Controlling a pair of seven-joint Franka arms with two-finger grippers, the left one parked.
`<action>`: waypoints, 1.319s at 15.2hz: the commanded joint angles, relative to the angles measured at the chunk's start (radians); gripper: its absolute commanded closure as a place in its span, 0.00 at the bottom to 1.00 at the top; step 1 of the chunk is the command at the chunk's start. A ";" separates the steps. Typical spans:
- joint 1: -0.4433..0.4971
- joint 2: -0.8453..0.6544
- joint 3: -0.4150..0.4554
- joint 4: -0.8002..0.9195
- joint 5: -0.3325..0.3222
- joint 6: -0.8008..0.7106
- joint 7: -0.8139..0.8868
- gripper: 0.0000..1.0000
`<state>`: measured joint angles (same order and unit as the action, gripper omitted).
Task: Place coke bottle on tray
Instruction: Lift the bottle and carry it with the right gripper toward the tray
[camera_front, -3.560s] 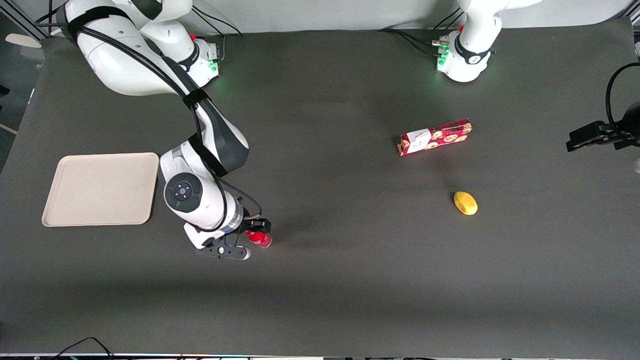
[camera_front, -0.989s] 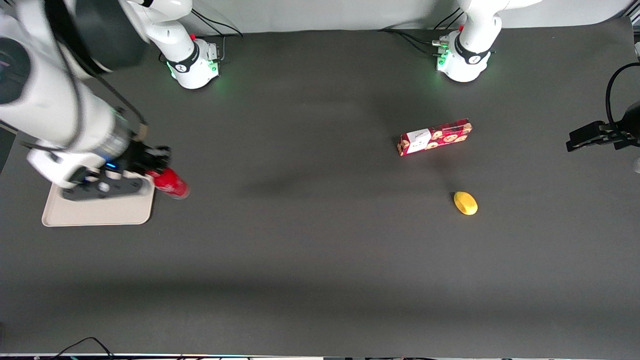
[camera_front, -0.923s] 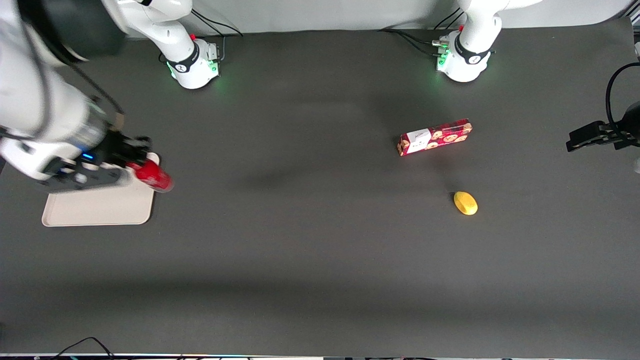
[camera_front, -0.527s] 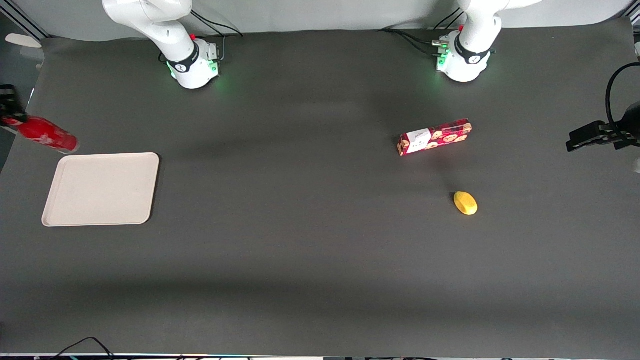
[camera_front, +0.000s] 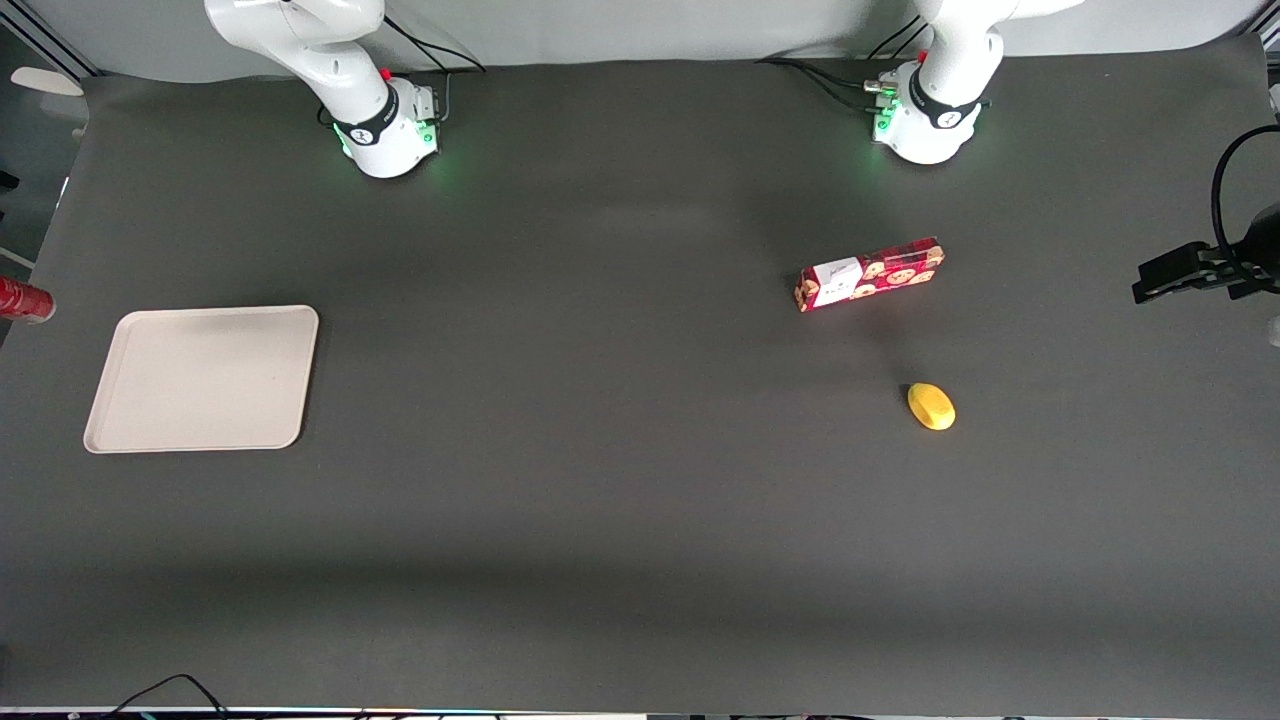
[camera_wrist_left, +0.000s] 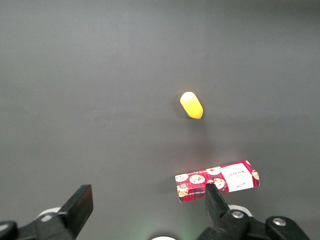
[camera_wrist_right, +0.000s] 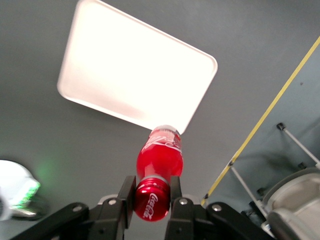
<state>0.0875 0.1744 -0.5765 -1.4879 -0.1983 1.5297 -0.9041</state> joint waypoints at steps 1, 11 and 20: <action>0.021 -0.029 -0.106 -0.222 0.019 0.222 -0.117 1.00; 0.012 0.014 -0.190 -0.485 0.120 0.561 -0.237 1.00; -0.012 0.095 -0.198 -0.485 0.246 0.612 -0.338 1.00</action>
<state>0.0779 0.2448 -0.7658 -1.9782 -0.0185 2.1193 -1.1713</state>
